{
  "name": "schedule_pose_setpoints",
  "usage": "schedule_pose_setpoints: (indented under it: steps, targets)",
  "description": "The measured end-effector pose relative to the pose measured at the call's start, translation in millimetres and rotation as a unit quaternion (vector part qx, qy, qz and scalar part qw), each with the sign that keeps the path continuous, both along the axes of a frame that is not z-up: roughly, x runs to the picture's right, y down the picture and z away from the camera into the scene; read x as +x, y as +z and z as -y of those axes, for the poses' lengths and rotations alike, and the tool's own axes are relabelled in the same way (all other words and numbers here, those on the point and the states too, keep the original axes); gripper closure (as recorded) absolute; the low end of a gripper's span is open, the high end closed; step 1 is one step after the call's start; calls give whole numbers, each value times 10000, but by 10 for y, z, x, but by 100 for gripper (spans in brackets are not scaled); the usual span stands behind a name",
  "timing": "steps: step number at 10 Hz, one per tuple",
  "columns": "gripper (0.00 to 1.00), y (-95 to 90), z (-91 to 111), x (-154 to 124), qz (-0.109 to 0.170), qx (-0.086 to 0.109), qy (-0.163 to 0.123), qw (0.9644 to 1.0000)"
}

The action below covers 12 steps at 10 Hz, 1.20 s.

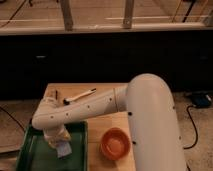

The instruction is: Wipe tray with sponge

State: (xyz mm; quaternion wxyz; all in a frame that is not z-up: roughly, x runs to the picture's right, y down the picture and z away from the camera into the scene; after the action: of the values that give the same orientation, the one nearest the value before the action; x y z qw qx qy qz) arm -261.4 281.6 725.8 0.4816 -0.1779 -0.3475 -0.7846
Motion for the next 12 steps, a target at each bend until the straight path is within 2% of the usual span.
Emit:
schedule_pose_setpoints:
  steps: [3,4,6,8,10,12]
  targets:
    - [100,-173,-261,-123,241,-126,-249,9993]
    - [100,-204,-323,-79,251,-161,-259,9992]
    - [100,-248,-445,215,154,-235,-162,9995]
    - [100,-229,-449,524,-29,-241,32,9997]
    - [100,-147,-343,777,-249,-175,290,9991]
    - [100,-37,-138,782,-236,-91,390,9989]
